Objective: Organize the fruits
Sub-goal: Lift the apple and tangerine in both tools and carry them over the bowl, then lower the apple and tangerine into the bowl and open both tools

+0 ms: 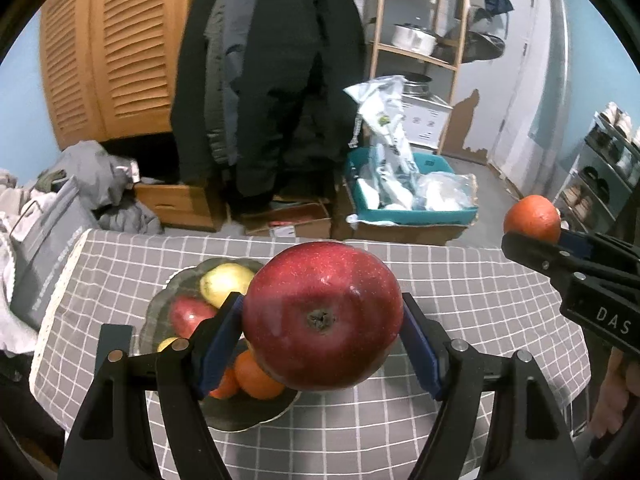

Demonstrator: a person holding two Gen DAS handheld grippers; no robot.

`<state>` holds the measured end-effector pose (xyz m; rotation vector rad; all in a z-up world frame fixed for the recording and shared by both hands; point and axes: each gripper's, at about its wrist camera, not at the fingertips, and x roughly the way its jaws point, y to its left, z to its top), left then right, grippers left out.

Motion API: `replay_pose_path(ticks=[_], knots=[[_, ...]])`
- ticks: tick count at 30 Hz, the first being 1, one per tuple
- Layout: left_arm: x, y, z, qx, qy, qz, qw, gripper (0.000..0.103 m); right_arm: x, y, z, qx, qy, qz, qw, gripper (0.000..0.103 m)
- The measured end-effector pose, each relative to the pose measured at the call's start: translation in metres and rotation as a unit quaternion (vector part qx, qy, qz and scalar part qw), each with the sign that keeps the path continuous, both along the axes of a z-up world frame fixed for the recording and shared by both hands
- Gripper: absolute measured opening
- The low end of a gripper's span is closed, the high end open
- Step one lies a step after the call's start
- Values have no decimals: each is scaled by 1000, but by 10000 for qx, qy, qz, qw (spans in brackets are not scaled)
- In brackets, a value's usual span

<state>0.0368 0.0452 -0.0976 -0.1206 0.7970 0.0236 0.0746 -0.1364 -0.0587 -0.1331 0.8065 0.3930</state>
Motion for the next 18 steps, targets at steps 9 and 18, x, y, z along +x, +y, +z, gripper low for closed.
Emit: replay_pose_path(ticks=[9, 18], knots=[[-1, 45, -13, -34, 130, 419, 9990, 77, 11, 45, -11, 97, 185, 345, 9992, 43], [8, 82, -49, -150, 533, 716, 9959, 77, 28, 83, -43, 181, 556, 629, 9963, 43]])
